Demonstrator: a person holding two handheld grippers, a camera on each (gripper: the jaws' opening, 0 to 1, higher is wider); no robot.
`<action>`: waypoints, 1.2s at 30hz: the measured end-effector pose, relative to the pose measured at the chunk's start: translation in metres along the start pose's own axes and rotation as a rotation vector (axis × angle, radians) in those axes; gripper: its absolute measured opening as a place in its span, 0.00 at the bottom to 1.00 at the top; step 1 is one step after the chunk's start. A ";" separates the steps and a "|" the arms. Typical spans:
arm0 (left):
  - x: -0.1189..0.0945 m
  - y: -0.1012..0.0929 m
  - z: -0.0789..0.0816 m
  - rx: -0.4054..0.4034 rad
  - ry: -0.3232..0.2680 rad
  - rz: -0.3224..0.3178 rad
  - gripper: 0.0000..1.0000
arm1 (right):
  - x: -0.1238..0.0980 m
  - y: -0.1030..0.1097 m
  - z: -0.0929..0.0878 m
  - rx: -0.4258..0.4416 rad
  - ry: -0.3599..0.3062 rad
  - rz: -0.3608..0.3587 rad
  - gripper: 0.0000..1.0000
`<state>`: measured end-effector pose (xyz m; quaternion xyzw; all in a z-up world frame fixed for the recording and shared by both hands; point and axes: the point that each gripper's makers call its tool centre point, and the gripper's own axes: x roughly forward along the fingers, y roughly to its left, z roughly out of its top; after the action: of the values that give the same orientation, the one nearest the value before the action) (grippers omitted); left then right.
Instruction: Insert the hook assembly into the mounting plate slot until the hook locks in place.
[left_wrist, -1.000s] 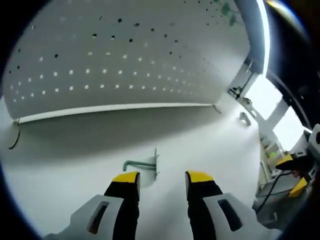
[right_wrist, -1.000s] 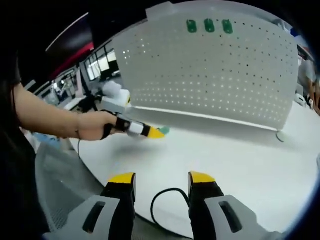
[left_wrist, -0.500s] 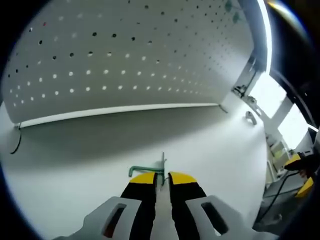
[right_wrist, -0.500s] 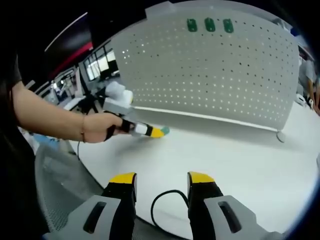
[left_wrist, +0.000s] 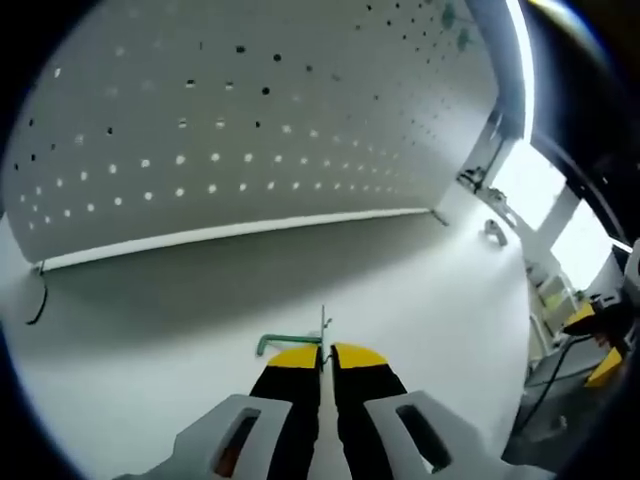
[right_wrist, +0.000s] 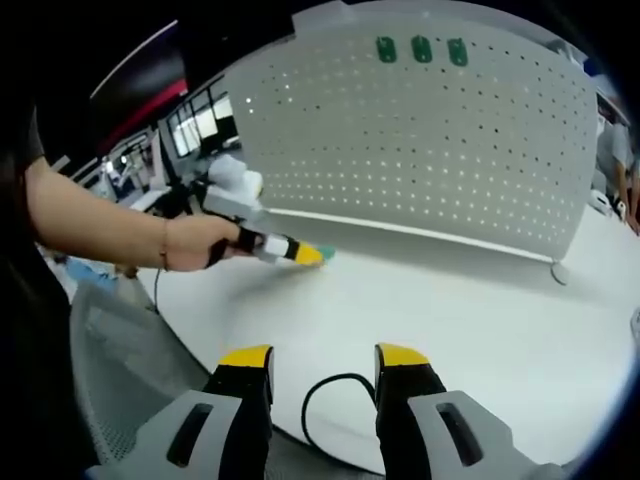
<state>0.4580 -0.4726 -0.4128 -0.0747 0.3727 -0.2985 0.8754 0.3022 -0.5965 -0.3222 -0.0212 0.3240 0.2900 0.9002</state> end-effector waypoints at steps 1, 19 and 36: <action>-0.001 0.000 0.001 -0.003 0.000 -0.004 0.03 | 0.000 0.000 0.000 -0.001 0.000 0.002 0.39; -0.058 -0.030 0.003 0.192 0.034 -0.097 0.02 | -0.006 -0.001 0.020 -0.014 -0.021 0.023 0.39; -0.116 -0.079 -0.003 0.308 0.037 -0.230 0.02 | -0.004 0.019 0.052 0.131 -0.057 0.166 0.39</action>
<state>0.3561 -0.4695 -0.3167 0.0235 0.3277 -0.4516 0.8295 0.3190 -0.5707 -0.2763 0.0727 0.3173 0.3423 0.8814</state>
